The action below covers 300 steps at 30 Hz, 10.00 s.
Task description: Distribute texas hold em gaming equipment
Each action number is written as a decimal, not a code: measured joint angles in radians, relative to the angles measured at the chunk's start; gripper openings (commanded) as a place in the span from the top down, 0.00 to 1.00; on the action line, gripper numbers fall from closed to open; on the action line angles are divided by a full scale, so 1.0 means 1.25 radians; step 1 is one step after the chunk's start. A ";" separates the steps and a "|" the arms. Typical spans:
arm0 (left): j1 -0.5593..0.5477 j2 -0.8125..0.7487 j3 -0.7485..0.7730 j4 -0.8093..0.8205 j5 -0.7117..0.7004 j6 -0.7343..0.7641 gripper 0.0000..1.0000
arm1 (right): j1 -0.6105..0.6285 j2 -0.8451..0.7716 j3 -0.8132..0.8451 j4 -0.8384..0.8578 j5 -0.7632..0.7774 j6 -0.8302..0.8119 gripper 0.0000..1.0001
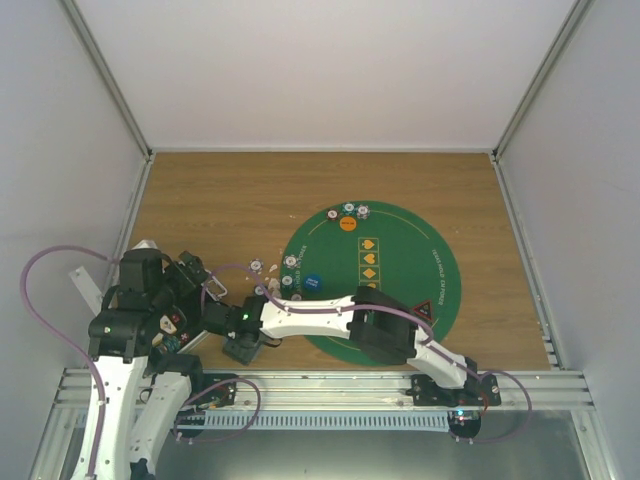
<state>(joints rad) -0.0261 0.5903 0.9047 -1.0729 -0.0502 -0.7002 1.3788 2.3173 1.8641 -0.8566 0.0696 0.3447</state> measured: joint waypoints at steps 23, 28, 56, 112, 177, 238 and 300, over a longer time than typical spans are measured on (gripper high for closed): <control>0.000 -0.046 -0.013 0.033 0.070 0.038 0.02 | -0.034 -0.287 -0.340 0.118 -0.061 -0.198 0.40; 0.000 -0.047 -0.066 0.063 0.198 0.066 0.11 | -0.078 -0.406 -0.453 0.155 -0.078 -0.225 0.40; -0.002 -0.016 -0.446 0.441 0.915 -0.020 0.27 | -0.184 -0.563 -0.493 0.219 -0.157 -0.282 0.40; -0.045 -0.063 -0.470 0.723 0.836 -0.299 1.00 | -0.495 -0.765 -0.622 0.484 -0.424 0.246 0.02; -0.038 0.114 -0.125 0.494 0.661 -0.017 0.01 | -0.646 -0.612 -0.616 0.476 -0.818 0.334 0.99; -0.747 0.441 0.045 0.307 0.157 0.729 0.33 | -0.591 -0.719 -0.758 0.393 -0.984 0.168 0.99; -0.748 0.500 0.072 0.230 0.184 0.753 0.15 | -0.565 -0.688 -0.785 0.376 -0.974 0.156 0.99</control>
<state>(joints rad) -0.9615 1.2152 0.9951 -0.7853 0.1799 0.2413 0.6724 1.4570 0.8825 -0.3862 -1.1484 0.5400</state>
